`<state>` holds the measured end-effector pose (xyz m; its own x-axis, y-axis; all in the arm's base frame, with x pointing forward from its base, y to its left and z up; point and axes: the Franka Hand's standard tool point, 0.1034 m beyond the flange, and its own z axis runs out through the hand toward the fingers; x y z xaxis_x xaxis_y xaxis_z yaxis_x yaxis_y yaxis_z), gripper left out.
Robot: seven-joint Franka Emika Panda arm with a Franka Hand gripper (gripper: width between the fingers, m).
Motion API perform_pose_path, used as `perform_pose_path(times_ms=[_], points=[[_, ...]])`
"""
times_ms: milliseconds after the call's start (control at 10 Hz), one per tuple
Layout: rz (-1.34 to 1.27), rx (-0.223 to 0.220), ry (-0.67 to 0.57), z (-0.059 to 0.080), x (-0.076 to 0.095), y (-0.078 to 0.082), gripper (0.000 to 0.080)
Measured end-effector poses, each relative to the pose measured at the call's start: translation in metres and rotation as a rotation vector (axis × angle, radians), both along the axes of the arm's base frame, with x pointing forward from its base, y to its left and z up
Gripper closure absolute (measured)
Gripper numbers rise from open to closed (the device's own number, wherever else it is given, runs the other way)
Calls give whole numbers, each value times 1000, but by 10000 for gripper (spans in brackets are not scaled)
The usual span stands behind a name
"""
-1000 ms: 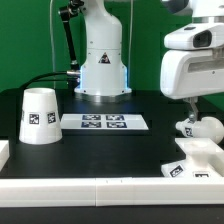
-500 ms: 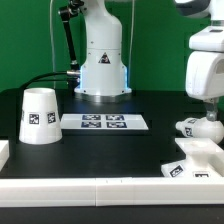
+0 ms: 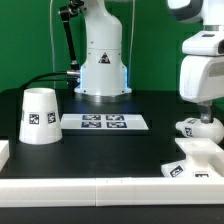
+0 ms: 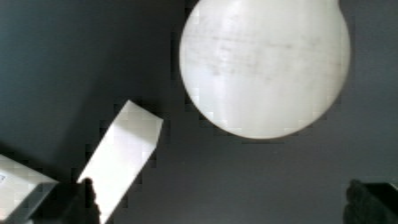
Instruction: Assemble lamp
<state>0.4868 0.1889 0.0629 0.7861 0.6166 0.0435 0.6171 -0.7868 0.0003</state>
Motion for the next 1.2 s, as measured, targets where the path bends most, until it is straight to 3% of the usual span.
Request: perform_pose_path(times_ms=[200,500,600,1000,1200], points=[[61,-3,6,-8,-15,2,100],[58,-13,28,-9,-16,2,100],[55,-53,107,-11,-24,-2,100],[50,-171,332,-13,-27,-9,100],[3,-247,453,-14,-26,-1,100]])
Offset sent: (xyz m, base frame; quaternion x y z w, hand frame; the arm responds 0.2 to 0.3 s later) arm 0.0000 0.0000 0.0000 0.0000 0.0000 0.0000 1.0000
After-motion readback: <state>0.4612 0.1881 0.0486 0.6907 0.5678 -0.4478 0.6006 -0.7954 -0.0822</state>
